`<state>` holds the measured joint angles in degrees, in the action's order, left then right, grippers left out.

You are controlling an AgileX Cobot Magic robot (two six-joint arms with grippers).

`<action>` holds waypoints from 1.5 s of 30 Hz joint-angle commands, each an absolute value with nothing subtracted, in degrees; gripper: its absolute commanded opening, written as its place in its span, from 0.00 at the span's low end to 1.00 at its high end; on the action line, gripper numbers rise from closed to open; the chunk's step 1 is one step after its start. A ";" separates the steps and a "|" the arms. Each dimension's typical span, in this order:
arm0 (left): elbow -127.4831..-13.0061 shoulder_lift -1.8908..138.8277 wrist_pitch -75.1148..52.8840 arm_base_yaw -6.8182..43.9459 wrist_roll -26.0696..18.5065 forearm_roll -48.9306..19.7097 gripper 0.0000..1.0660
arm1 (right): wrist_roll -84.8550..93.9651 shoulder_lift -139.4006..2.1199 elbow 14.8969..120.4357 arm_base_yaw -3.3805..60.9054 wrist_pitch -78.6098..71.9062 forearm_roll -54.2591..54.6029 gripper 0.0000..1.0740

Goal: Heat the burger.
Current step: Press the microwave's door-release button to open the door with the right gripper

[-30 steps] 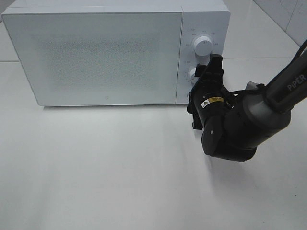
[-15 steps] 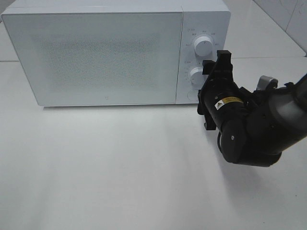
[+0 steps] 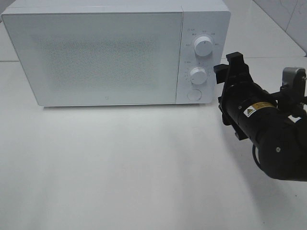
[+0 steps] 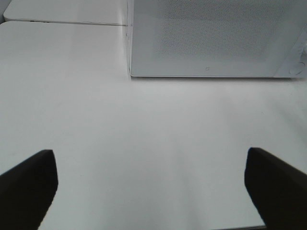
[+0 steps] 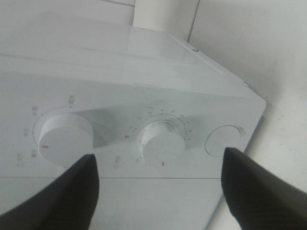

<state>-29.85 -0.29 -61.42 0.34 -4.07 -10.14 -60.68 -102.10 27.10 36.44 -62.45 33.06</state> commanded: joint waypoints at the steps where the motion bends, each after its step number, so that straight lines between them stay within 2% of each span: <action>1: -29.79 -1.38 -61.25 0.40 -4.24 -10.37 0.92 | -47.15 -97.52 26.70 36.21 -53.86 32.49 0.63; 4: -29.79 -1.38 -61.25 0.40 -4.24 -10.37 0.92 | -31.97 -92.93 26.76 36.15 -44.18 32.49 0.63; 16: -29.79 -1.38 -61.25 0.40 -4.24 -10.37 0.92 | 1.38 -82.74 26.76 36.15 -25.67 28.25 0.63; 25: -29.79 -1.38 -61.25 0.40 -4.24 -10.37 0.92 | 3.44 -75.86 28.25 36.15 -11.92 16.27 0.63; 31: -29.79 -1.38 -61.25 0.40 -4.24 -10.37 0.92 | 3.27 -69.27 34.32 36.15 10.89 7.05 0.63; 32: -29.79 -1.38 -61.25 0.40 -4.24 -10.37 0.92 | 3.27 -69.27 34.32 36.15 10.89 7.05 0.63; 36: -29.79 -1.38 -61.25 0.40 -4.24 -10.37 0.92 | 3.21 -65.60 40.57 36.15 28.71 4.64 0.63; 40: -29.79 -1.38 -61.25 0.40 -4.24 -10.37 0.92 | 3.21 -62.34 41.37 36.15 39.53 4.64 0.63; 45: -29.79 -1.38 -61.25 0.40 -4.24 -10.37 0.92 | 3.21 -59.87 41.37 36.15 45.03 4.64 0.63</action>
<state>-29.85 -0.29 -61.42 0.34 -4.07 -10.14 2.69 -61.59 40.97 36.38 41.14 5.04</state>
